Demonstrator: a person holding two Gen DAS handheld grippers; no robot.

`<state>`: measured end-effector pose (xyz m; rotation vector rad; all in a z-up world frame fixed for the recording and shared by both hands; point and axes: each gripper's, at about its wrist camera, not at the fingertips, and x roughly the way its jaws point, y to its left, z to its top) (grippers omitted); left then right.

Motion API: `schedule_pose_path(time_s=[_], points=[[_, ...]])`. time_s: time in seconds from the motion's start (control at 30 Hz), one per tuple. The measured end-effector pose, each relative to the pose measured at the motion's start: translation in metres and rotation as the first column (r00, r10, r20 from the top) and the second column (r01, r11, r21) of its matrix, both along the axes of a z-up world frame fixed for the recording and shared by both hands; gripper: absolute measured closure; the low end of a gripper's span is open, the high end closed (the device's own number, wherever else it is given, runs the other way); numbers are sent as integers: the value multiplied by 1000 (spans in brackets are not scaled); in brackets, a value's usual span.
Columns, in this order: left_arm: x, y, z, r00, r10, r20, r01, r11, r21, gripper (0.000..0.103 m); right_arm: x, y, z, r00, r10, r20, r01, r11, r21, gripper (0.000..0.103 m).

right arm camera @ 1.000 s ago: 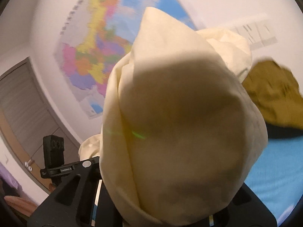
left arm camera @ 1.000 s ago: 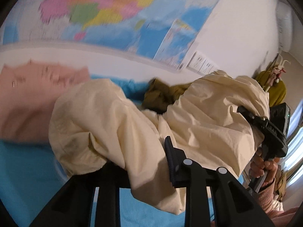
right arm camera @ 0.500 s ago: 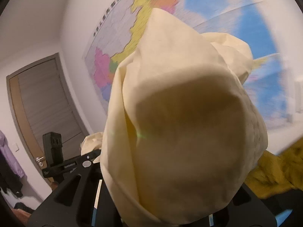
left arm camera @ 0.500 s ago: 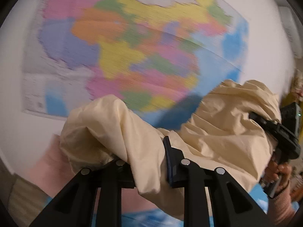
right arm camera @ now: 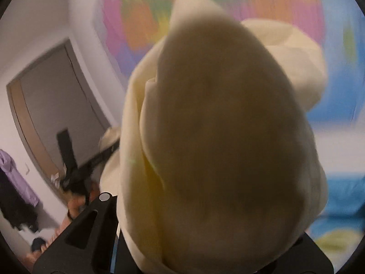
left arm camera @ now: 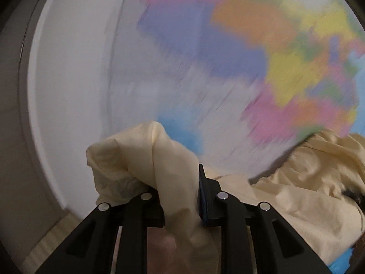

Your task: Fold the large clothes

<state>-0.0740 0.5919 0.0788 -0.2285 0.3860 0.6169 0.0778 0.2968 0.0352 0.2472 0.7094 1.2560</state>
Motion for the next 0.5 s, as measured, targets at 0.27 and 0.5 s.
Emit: schedule_pose_path(time_s=[0.27, 0.5], points=[[-29, 47, -103, 990, 24, -140, -56, 971, -233, 69, -5, -8, -96, 960, 75, -269, -114, 985, -131, 52], [-27, 50, -104, 983, 10, -185, -57, 967, -249, 59, -3, -45, -84, 951, 55, -305, -109, 981, -163, 29]])
